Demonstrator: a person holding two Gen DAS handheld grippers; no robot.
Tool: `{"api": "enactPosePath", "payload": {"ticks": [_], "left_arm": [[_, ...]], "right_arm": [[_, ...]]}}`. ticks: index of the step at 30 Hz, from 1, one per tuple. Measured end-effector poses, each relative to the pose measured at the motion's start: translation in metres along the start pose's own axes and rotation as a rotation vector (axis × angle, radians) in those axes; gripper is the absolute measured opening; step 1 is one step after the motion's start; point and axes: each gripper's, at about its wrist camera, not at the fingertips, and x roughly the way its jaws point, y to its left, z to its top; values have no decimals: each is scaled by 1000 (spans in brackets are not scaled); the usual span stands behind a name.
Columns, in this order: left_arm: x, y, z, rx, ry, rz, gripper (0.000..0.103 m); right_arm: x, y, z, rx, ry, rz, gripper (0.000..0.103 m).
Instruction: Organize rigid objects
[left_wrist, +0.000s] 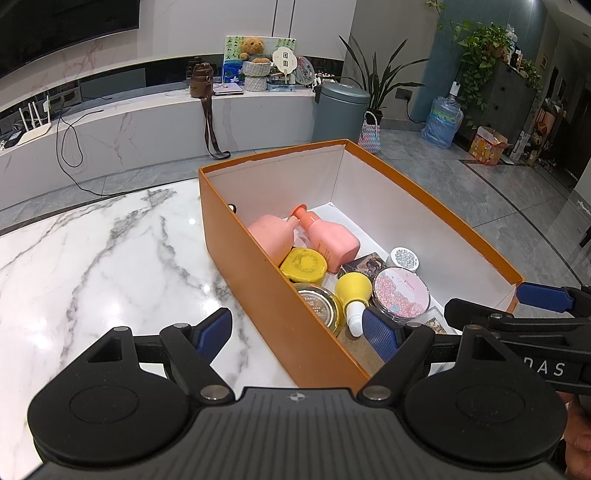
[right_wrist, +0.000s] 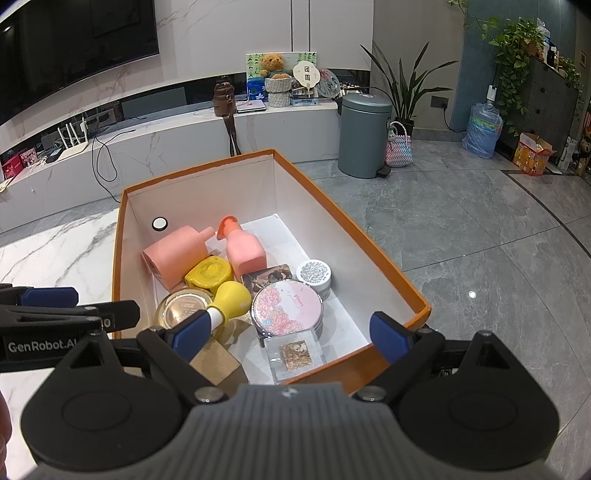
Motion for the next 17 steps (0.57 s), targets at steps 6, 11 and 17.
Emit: {"api": "enactPosePath", "payload": {"ticks": [6,11,17], "left_arm": [[0,0,-1,-1,2,-1,94],[3,1,-4,-5,3,-3,94],[1,0,-3,2,-15,0,94]], "right_arm": [[1,0,-1,1,-1,0,91],[1,0,-2,1,-1,-3,91],[2,0,-2,3,-2,-1,91]]}}
